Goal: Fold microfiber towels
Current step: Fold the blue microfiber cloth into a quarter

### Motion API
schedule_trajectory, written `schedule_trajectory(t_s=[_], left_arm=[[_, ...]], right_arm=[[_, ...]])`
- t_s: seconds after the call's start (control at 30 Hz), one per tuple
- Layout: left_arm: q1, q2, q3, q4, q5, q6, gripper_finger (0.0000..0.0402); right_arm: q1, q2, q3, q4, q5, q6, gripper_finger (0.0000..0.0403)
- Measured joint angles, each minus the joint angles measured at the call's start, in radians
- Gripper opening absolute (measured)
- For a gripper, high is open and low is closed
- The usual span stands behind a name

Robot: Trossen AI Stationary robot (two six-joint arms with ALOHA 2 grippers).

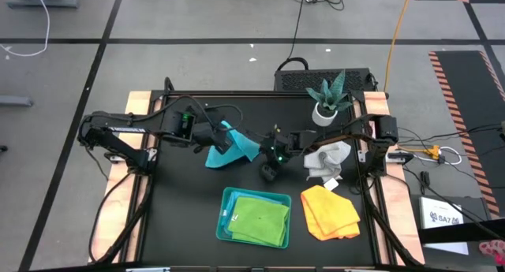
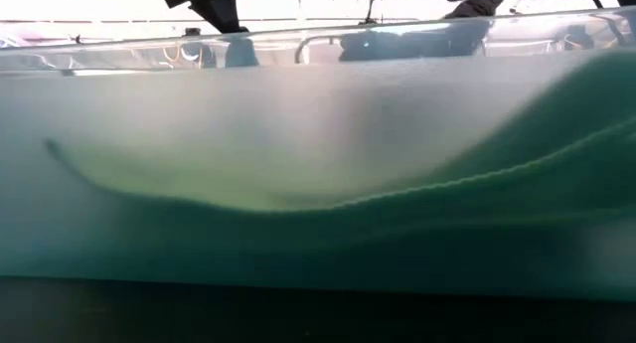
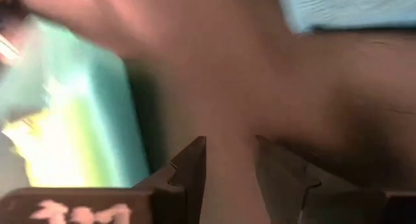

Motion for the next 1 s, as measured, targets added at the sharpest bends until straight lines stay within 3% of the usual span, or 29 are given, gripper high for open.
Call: schedule_trajectory(t_s=[0.1,0.23,0.4,0.6,0.8,0.9,1.0], left_arm=[[0.0,0.0,0.0,0.0,0.0,-0.007,0.0003],[0.0,0.0,0.0,0.0,0.0,-0.014,0.0003],[0.0,0.0,0.0,0.024,0.0,0.018,0.0004],[0.0,0.0,0.0,0.034,0.0,0.045,0.0003],[0.0,0.0,0.0,0.034,0.0,0.049,0.0002],[0.0,0.0,0.0,0.034,0.0,0.048,0.0004],[0.0,0.0,0.0,0.034,0.005,0.049,0.0002]], right_arm=[[0.005,0.0,-0.068,0.229,0.016,0.151,0.0117],[0.005,0.0,-0.146,0.513,0.134,0.312,0.0117],[0.006,0.0,-0.169,0.592,0.213,0.395,0.0116],[0.034,0.0,-0.169,0.593,0.233,0.396,0.0116],[0.055,0.0,-0.132,0.548,0.234,0.224,0.0116],[0.07,0.0,-0.049,0.378,0.245,0.076,0.0116],[0.095,0.0,0.061,0.127,0.322,-0.113,0.0116]])
